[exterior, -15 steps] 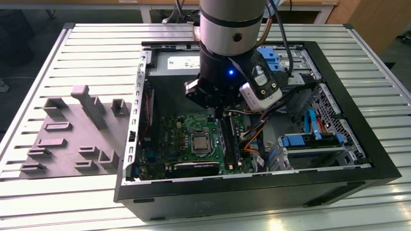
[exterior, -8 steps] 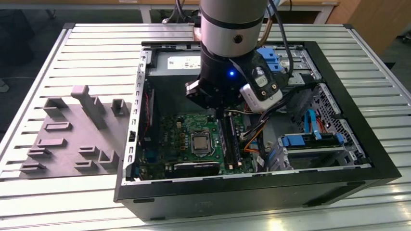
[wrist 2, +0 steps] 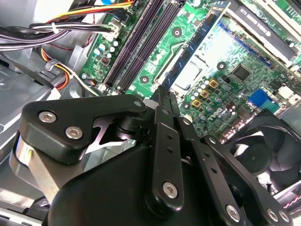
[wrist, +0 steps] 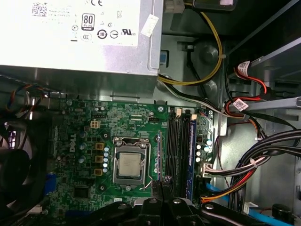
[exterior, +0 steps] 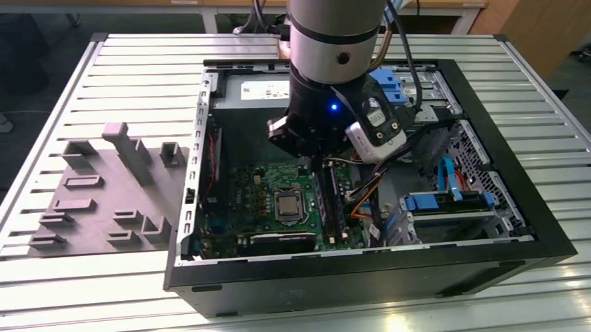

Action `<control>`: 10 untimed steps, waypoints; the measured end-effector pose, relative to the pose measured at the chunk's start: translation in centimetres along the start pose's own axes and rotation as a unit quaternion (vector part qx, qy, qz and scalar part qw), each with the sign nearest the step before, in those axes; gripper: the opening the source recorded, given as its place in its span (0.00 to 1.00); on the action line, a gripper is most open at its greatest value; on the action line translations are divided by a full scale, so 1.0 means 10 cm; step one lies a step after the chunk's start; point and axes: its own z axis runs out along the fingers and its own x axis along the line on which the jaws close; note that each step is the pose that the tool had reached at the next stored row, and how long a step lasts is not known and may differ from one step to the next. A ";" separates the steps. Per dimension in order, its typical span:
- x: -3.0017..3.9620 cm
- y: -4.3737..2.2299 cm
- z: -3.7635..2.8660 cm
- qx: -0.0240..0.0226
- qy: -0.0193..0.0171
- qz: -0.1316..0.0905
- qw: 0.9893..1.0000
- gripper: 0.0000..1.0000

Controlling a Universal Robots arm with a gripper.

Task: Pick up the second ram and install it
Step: 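Insert the second ram into the second slot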

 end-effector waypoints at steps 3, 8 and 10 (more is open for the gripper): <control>-0.002 0.000 0.004 0.000 0.000 0.000 1.000 0.12; -0.005 -0.001 0.014 0.000 0.000 0.001 1.000 0.12; -0.005 -0.001 0.019 0.000 0.000 0.001 1.000 0.12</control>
